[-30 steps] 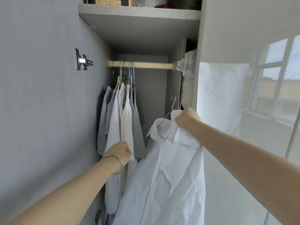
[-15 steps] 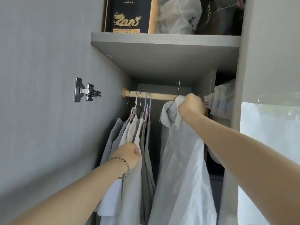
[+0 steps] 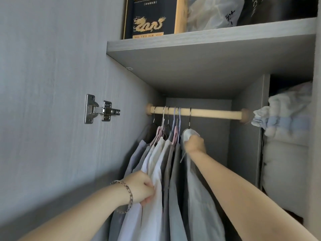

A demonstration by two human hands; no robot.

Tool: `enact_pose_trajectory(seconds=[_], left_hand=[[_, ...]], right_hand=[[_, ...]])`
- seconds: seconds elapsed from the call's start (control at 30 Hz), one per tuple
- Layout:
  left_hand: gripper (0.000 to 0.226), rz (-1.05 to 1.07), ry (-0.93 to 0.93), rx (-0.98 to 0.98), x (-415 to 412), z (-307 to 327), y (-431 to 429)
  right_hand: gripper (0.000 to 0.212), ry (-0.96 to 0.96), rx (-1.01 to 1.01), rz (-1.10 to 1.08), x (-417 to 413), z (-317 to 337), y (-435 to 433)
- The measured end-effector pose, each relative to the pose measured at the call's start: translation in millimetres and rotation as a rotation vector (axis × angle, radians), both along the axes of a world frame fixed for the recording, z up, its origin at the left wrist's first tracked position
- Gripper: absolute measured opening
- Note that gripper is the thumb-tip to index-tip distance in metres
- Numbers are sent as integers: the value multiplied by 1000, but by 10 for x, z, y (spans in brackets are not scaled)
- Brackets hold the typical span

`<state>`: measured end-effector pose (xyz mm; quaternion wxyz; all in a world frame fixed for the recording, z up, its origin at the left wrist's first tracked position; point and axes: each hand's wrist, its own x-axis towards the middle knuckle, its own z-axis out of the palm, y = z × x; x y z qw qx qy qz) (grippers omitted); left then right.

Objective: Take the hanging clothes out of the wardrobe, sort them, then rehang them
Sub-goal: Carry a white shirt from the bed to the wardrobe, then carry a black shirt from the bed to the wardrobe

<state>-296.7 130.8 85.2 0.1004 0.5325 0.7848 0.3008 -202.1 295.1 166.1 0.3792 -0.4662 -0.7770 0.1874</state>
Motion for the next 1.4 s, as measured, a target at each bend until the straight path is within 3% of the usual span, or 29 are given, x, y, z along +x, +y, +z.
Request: enact_pose_trajectory(seconds=[0.17, 0.37, 0.53, 0.6, 0.67, 0.83, 1.0, 1.17, 1.27, 1.4], left_hand=[[29, 4, 3, 23, -16, -15, -15], [32, 14, -9, 47, -25, -54, -55], [34, 5, -6, 38, 28, -60, -129], [32, -5, -5, 35, 62, -66, -177], [29, -16, -6, 30, 95, -74, -230], [28, -21, -4, 18, 139, -83, -364], [30, -24, 49, 7, 270, -125, -540], [24, -82, 59, -36, 514, -267, -759], [22, -160, 63, -80, 797, -398, -946], [23, -326, 116, -183, 1315, -695, -1198]], right_hand=[[40, -259, -63, 119, -20, -253, -135], [38, -293, 65, 6, 270, -78, -185], [32, -190, 149, 48, 351, 64, -367], [20, -120, 121, 67, 343, 74, -402], [22, -64, 81, 86, 300, 66, -447], [33, -176, -46, 160, 266, -47, -651], [18, -94, -139, 65, 692, -154, -758], [25, -420, -129, 61, 1188, -478, -1300], [22, -622, -234, 33, 1551, -764, -1700], [32, -700, -348, -27, 2096, -1108, -2227]])
